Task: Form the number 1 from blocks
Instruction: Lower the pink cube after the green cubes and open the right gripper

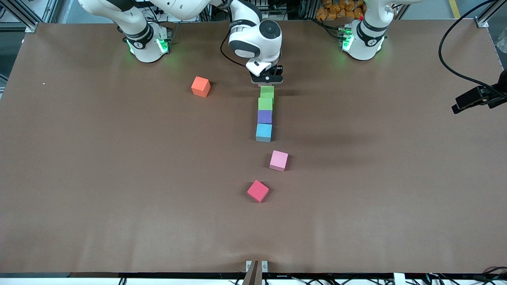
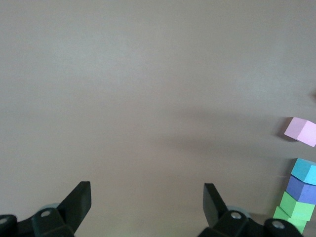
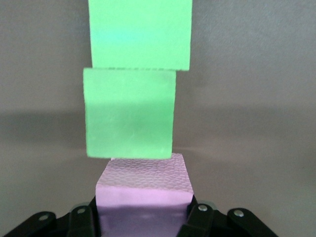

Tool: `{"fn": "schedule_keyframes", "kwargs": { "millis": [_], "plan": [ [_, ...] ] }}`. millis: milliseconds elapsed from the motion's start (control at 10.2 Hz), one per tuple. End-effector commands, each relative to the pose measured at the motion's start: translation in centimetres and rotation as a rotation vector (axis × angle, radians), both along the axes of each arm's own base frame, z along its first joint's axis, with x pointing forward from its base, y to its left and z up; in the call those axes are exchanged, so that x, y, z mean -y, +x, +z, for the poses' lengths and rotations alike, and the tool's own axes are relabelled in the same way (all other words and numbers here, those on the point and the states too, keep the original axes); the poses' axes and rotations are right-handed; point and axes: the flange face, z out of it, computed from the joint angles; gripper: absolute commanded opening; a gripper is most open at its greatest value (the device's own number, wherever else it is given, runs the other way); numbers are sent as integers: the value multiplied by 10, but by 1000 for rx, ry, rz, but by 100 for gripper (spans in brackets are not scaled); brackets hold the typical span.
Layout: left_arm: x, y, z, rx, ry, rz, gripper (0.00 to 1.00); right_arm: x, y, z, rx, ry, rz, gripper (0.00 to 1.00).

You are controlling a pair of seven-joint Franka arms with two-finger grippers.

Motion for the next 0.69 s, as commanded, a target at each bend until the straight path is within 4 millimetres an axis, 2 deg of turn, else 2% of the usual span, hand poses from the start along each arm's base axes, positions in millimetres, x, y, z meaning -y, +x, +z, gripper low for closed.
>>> {"fn": "schedule_keyframes", "kwargs": {
  "millis": [0, 196, 491, 589],
  "plan": [
    [15, -4, -1, 16, 7, -10, 100, 0, 12, -7, 28, 17, 13, 0],
    [21, -6, -4, 25, 6, -23, 100, -2, 12, -10, 29, 33, 15, 0],
    [21, -5, -9, 16, 6, -46, 100, -5, 7, -13, 28, 33, 20, 1],
    [21, -6, -9, 16, 6, -49, 100, -8, 7, -12, 26, 39, 14, 18]
  ]
}}
